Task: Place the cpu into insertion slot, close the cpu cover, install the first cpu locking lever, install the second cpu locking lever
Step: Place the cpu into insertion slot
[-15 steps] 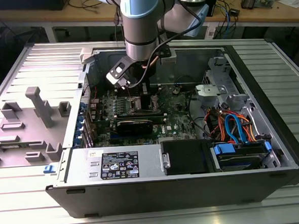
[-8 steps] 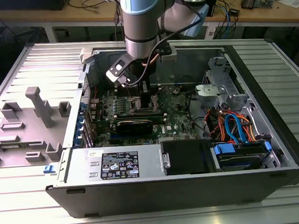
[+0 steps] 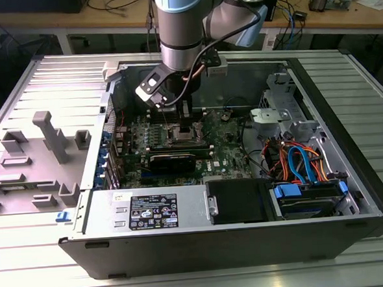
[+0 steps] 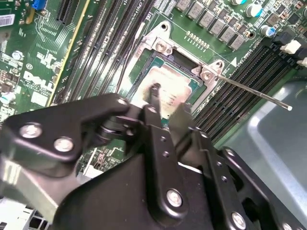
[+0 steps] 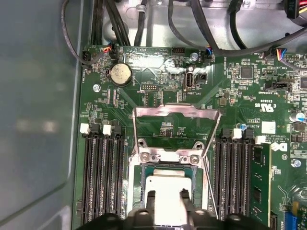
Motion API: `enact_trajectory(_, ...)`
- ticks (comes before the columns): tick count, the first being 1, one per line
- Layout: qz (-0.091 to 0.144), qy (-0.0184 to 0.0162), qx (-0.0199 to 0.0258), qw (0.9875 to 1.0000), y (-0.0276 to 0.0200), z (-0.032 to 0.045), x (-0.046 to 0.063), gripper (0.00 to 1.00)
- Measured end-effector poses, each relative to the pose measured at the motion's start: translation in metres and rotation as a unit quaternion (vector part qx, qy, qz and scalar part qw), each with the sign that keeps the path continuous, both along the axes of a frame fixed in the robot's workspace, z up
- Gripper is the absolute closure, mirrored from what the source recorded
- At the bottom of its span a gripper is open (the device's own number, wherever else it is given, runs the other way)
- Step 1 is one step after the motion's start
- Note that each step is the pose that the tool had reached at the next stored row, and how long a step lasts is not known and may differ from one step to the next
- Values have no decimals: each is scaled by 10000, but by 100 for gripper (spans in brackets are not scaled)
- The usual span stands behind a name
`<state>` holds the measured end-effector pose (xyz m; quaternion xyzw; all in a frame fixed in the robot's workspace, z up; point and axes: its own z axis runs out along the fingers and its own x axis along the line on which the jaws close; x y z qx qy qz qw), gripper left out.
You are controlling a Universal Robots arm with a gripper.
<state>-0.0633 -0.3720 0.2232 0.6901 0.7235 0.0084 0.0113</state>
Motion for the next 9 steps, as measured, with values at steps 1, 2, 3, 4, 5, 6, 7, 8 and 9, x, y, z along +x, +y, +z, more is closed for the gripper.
enact_trajectory(1,-1,2,-6,10000,0,4,1,71)
enact_trajectory(2,-1,3,-9,10000,0,7,2,76)
enact_trajectory(3,-1,3,-9,10000,0,7,3,83)
enact_trajectory(4,0,4,-9,10000,0,8,3,89)
enact_trajectory(5,0,4,-10,10000,0,8,3,89)
enact_trajectory(6,0,4,-10,10000,0,8,3,89)
enact_trajectory(7,0,4,-10,10000,0,8,3,89)
enact_trajectory(8,0,4,-10,10000,0,8,3,89)
enact_trajectory(9,0,4,-10,10000,0,8,3,89)
